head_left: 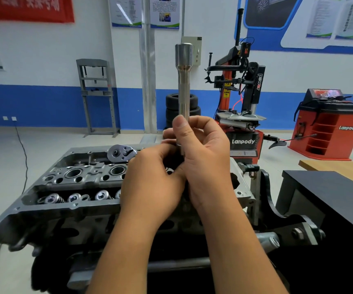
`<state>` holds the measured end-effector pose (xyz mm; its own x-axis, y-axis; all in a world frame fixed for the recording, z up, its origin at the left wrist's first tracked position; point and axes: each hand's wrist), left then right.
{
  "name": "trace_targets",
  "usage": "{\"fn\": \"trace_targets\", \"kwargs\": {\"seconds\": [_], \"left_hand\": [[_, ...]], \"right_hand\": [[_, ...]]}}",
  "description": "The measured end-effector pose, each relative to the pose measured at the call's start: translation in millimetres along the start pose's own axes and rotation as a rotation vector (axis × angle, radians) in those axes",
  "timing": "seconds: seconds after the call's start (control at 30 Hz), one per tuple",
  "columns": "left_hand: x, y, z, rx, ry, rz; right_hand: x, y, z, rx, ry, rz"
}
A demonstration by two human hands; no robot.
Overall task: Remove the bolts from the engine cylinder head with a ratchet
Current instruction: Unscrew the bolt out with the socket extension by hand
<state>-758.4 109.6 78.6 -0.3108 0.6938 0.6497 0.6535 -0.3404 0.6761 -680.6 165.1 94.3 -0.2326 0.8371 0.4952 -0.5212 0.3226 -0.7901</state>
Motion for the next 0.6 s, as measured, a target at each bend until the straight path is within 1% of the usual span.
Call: {"fn": "trace_targets", "kwargs": {"seconds": [0.07, 0.13, 0.33, 0.43, 0.6], "left_hand": [[1.5, -1.1, -1.6, -0.076, -0.085, 0.012], [1.9, -1.2, -2.9, -0.123, -0.123, 0.004], [-1.8, 0.9, 1.6, -0.034, 0.037, -0.012], [-2.1, 1.0, 1.4, -0.005, 0.052, -0.019], [-0.8, 2.6, -4.3, -0.070, -0.131, 0.003]], "right_hand": [[0.1, 0.4, -0.3, -0.016, 0.005, -0.007], [0.0, 1.1, -0.5, -0.028, 0.014, -0.004], [0.8, -1.9, 0.4, -0.005, 0.017, 0.048], [-1.8, -3.5, -0.2, -0.010, 0.018, 0.012], [-2.3, -2.6, 2.9, -0.038, 0.067, -0.053]]}}
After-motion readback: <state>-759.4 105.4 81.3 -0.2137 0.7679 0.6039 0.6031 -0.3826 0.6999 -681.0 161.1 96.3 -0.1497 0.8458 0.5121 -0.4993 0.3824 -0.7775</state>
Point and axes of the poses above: each hand's wrist, its own x-axis towards the middle knuckle, its own z-axis out of the palm, y = z × x, and after that the axes turned 6 degrees about z, right-handed
